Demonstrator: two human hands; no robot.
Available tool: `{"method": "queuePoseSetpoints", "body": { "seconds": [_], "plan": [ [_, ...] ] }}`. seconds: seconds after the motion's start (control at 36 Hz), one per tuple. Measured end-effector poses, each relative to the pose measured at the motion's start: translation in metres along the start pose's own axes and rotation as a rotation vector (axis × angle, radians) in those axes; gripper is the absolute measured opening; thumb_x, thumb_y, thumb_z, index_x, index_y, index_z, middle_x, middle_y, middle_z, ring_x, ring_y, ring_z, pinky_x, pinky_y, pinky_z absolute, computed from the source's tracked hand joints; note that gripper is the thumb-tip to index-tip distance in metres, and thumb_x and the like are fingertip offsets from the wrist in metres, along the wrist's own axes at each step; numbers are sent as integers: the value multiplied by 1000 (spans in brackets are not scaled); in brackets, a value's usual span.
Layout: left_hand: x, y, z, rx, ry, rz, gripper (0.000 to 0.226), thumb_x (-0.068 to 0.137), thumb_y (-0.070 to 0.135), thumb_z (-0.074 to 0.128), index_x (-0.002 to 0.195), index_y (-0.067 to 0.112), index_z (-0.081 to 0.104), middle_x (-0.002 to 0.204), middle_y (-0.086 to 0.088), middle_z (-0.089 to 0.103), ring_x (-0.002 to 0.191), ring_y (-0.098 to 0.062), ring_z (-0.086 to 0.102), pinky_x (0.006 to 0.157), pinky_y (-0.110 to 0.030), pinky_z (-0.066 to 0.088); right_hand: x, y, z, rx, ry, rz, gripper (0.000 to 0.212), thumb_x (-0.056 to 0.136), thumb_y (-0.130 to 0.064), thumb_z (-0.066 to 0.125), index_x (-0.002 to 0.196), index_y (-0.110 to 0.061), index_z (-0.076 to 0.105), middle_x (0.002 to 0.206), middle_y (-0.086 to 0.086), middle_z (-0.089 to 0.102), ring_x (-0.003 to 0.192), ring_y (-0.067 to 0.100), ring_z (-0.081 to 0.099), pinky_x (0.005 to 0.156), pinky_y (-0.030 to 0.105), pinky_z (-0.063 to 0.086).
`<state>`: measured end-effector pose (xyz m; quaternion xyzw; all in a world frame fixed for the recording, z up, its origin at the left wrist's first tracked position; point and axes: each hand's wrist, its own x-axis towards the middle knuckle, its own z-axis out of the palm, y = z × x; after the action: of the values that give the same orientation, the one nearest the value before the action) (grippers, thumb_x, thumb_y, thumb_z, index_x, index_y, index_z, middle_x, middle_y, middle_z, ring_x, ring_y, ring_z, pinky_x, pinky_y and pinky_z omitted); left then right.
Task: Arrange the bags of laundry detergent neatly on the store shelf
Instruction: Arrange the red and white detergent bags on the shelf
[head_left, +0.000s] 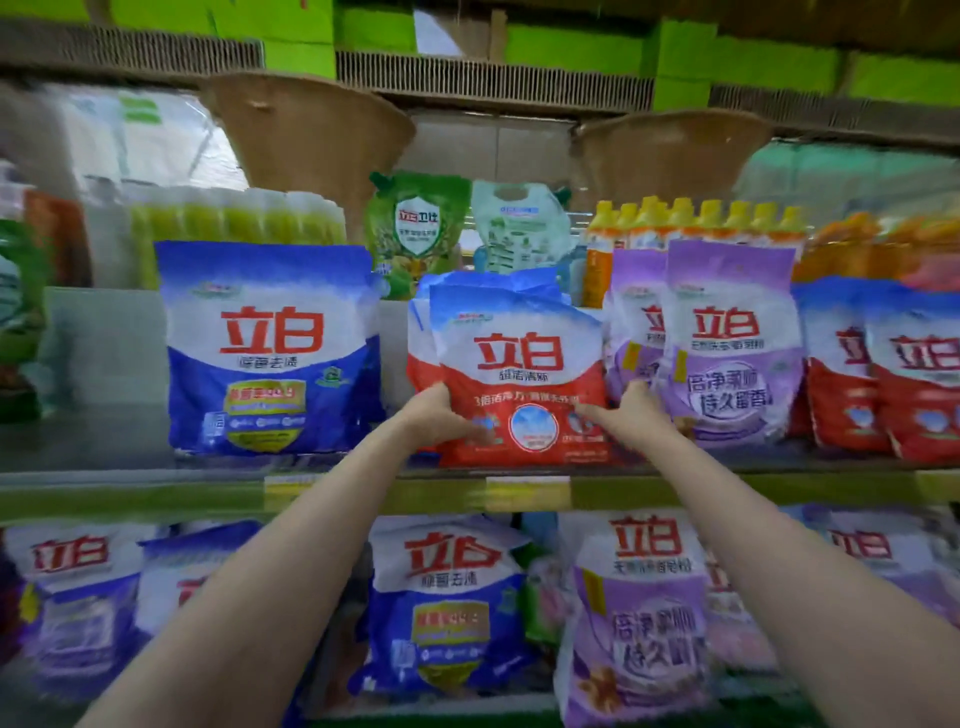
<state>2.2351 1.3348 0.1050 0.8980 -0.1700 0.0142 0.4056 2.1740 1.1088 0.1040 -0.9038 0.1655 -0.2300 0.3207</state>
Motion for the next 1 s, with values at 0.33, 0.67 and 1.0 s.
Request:
{"method": "queuePoseSetpoints", "body": {
  "seconds": [0.33, 0.67, 1.0],
  "plan": [
    [-7, -15, -12, -306, 309, 0, 61, 68, -9, 75, 117, 14, 48, 120, -11, 61, 109, -24, 58, 100, -43, 47, 7, -6, 29, 590, -311, -108, 61, 73, -3, 78, 125, -7, 46, 113, 3, 60, 102, 22, 59, 97, 41, 48],
    [-19, -11, -3, -1, 146, -153, 63, 84, 21, 70, 139, 13, 39, 137, -9, 52, 124, -28, 50, 106, -40, 41, 8, -1, 34, 355, -406, -139, 71, 82, -26, 72, 141, -16, 34, 133, 7, 56, 116, 26, 57, 103, 44, 44],
    [-30, -16, 5, 75, 160, -210, 66, 86, 21, 67, 141, 9, 34, 138, -8, 49, 127, -27, 48, 104, -36, 40, -12, -5, 31, 122, -280, -139, 56, 90, -29, 63, 138, -11, 42, 136, 12, 54, 122, 29, 53, 106, 39, 40]
  ]
}}
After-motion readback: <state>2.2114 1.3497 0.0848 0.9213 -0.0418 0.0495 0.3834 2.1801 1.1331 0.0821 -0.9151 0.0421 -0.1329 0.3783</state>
